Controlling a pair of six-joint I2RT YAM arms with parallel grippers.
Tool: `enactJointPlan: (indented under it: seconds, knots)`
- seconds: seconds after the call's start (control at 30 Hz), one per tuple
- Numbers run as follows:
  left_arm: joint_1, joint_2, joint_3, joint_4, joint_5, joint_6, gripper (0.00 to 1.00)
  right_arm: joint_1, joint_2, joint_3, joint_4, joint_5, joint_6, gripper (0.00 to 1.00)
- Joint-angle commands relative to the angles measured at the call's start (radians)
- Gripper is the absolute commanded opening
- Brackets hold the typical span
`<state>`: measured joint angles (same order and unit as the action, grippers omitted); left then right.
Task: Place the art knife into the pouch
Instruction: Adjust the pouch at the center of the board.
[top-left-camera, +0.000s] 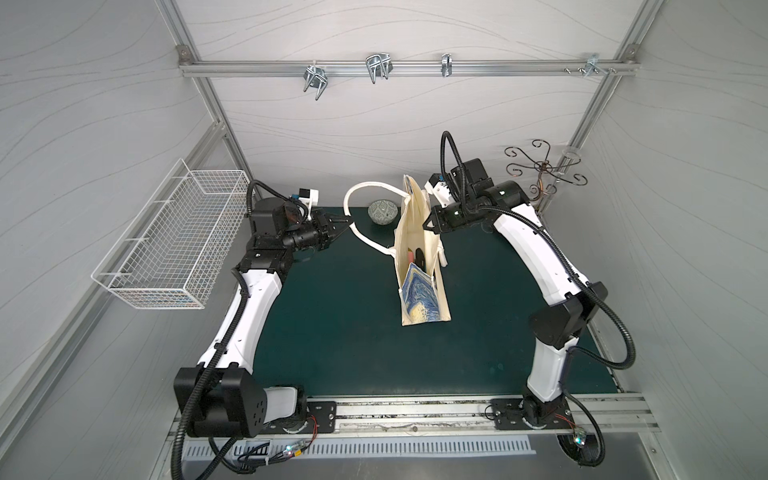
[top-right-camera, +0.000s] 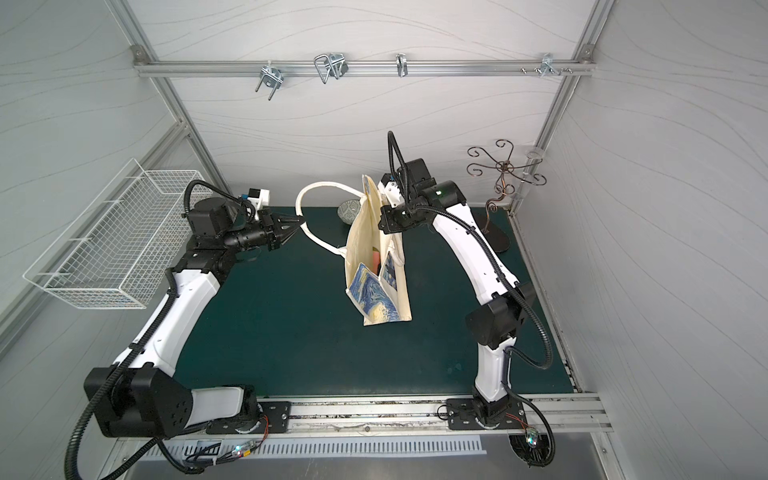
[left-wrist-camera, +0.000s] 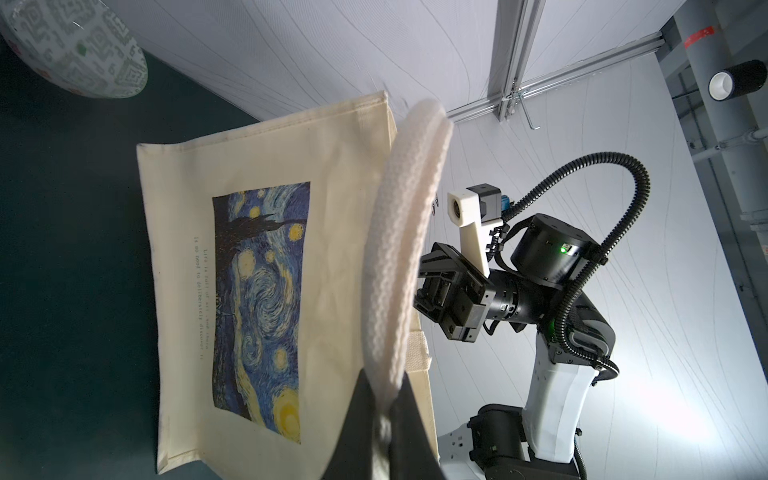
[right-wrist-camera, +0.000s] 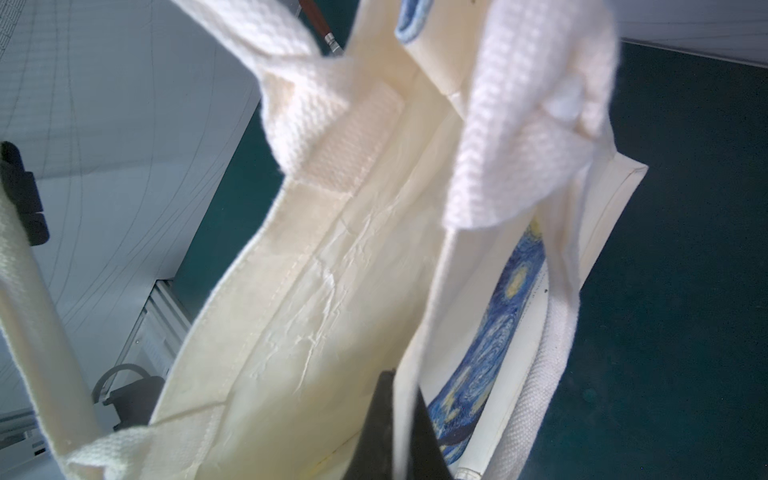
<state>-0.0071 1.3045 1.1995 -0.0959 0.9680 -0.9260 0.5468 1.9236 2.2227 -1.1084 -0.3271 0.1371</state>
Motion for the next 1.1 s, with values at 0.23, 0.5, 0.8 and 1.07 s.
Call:
enactJointPlan:
  seconds: [0.23,0.5,0.8,1.07]
  knots:
    - [-0.174,0.075,-0.086,0.187,-0.046,-0.067,0.0,0.013,0.064,0.002,0.04,-0.291,-0.107,0.0]
    - [-0.183,0.073,-0.134,0.184,-0.051,-0.025,0.0,0.013,0.051,-0.047,0.054,-0.402,-0.192,0.01]
    - [-0.16,0.008,-0.078,-0.008,-0.052,0.111,0.4,0.011,0.025,-0.084,0.056,-0.233,-0.16,0.59]
    - [-0.11,-0.049,-0.085,-0.019,-0.037,0.109,0.44,0.026,0.017,-0.051,0.048,-0.213,-0.138,0.72]
